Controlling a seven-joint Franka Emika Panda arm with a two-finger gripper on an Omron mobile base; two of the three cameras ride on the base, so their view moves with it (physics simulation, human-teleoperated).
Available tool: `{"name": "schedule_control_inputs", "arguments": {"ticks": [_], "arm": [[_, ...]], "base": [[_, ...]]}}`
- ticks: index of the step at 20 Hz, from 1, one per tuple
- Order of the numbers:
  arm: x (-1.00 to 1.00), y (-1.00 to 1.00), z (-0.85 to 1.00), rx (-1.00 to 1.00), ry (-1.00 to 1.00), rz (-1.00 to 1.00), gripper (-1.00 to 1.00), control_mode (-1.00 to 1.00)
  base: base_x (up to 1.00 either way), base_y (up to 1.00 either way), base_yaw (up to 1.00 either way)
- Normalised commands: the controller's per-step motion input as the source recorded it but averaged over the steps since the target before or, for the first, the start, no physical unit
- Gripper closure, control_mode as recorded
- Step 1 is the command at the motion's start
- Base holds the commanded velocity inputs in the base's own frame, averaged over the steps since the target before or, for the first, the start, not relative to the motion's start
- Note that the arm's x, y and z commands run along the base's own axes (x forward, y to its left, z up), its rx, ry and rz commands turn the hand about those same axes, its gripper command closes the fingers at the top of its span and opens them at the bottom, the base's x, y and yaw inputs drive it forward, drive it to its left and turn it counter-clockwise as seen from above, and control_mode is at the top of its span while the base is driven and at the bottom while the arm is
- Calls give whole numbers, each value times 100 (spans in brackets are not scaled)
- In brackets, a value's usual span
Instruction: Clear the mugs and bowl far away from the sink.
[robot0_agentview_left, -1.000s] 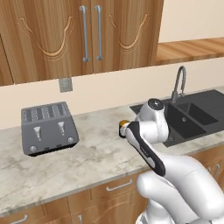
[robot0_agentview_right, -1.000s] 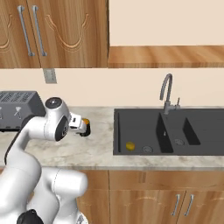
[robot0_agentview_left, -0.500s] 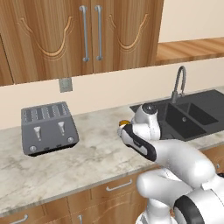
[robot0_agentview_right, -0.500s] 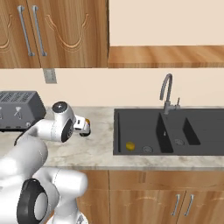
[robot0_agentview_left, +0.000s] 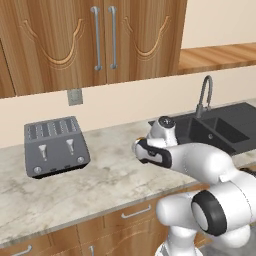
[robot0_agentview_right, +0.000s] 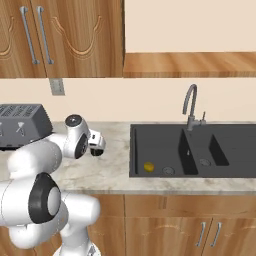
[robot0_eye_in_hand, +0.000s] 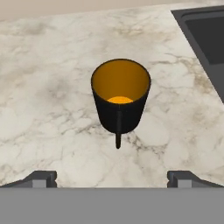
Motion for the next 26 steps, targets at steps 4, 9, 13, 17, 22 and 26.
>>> {"name": "schedule_control_inputs", "arguments": {"ticks": [4,9,13,17,22,26], "arm": [[21,-1,-19,0,0,0,-100,-100],[25,0,-26,0,0,0,-100,-100],[28,0,-20,0,0,0,-100,-100],[24,0,-20,0,0,0,-100,-100],[3,0,-10,0,0,0,100,-100],[8,0,-20,0,0,0,100,-100]], "base": [[0,0,0],[0,0,0],[0,0,0],[0,0,0],[0,0,0],[0,0,0]]}}
